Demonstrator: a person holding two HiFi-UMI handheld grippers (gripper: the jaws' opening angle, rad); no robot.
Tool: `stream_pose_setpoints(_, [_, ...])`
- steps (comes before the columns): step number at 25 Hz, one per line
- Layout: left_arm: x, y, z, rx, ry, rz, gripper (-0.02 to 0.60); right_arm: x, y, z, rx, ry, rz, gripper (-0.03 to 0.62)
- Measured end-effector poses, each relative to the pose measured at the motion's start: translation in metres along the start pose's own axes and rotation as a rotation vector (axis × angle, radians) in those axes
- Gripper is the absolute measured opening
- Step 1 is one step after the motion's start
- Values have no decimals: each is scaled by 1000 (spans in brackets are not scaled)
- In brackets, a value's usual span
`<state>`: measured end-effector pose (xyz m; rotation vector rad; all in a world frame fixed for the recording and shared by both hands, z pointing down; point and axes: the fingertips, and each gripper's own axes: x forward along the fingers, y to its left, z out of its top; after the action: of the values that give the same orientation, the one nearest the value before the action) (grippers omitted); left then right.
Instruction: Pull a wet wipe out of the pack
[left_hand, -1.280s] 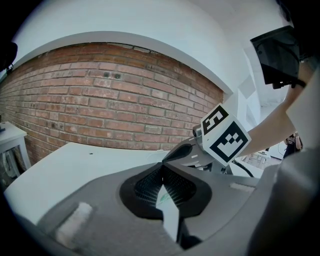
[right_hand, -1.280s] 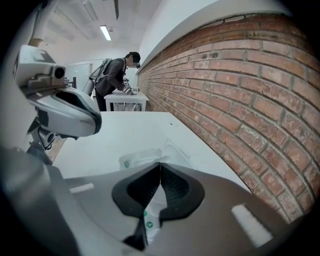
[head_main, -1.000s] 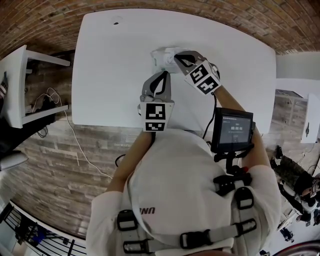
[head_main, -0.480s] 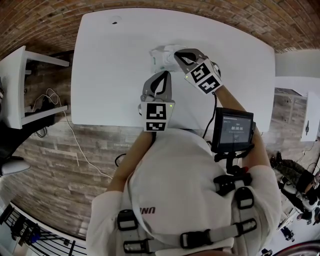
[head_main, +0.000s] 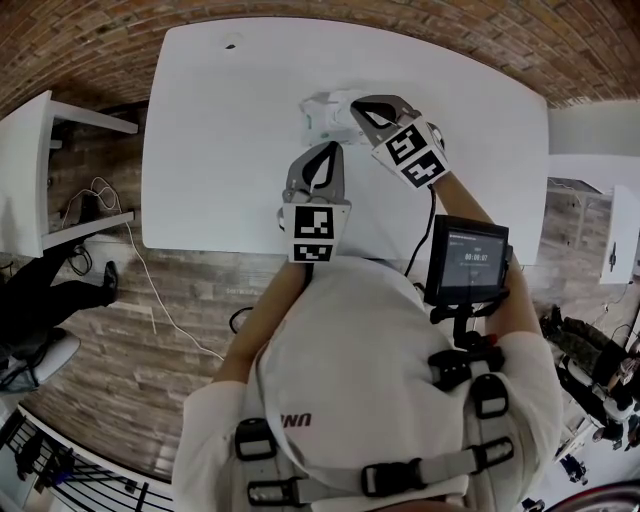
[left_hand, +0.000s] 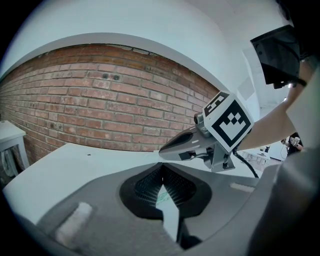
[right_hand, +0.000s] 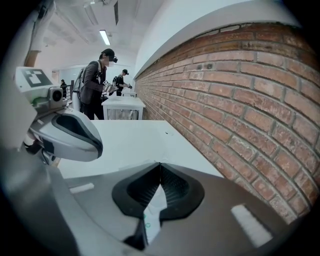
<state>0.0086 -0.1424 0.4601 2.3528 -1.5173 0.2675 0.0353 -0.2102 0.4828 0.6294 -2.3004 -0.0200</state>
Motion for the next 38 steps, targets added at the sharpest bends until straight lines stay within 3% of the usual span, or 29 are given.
stream_pose_setpoints(38, [6, -3, 1, 6, -10, -21, 2, -28, -21, 33, 1, -78, -82, 8])
